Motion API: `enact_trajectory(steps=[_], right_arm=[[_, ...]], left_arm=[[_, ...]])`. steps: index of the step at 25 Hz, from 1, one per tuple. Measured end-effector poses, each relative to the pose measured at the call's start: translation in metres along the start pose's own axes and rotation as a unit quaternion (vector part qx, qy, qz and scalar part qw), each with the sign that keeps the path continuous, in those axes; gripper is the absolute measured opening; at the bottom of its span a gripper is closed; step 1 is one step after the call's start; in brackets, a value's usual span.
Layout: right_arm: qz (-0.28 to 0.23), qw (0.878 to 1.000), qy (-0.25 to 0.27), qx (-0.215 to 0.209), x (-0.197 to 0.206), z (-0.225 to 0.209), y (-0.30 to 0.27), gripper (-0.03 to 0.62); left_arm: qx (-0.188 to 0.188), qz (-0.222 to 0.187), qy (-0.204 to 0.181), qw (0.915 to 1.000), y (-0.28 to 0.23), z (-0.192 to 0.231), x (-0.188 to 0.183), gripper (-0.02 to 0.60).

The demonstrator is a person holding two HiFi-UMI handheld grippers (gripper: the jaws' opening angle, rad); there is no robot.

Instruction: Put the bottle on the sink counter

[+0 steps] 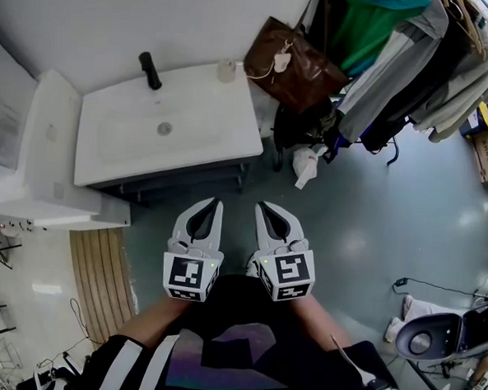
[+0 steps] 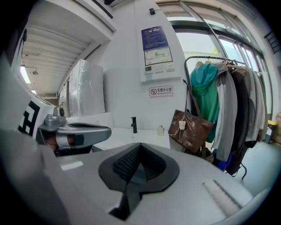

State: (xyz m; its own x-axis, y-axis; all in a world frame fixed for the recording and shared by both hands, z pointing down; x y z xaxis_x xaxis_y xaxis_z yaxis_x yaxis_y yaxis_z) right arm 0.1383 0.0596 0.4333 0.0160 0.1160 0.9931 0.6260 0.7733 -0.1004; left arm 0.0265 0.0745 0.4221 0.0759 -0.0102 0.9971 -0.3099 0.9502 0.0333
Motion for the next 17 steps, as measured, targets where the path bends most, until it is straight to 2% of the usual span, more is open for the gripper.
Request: enact_trajectory(steps=[8, 17], right_arm=[[-0.009, 1.0, 0.008, 0.01, -0.008, 0.003, -0.002, 0.0], [-0.017, 1.0, 0.014, 0.012, -0.013, 0.009, -0.014, 0.0]], left_arm=[[0.013, -0.011, -0.002, 0.9998, -0.003, 0.003, -0.008, 0.003], [0.012, -0.016, -0.001, 0.9998, -0.005, 0.019, -0.013, 0.003]])
Point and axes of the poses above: the fingertips, and each gripper's own axes: y backward along the fingers, z to its left, x out of its underside, the point moved 3 cm from there along y, backward along the fingers, and after that the axes turned 14 degrees about -z, right-handed, at the moved point
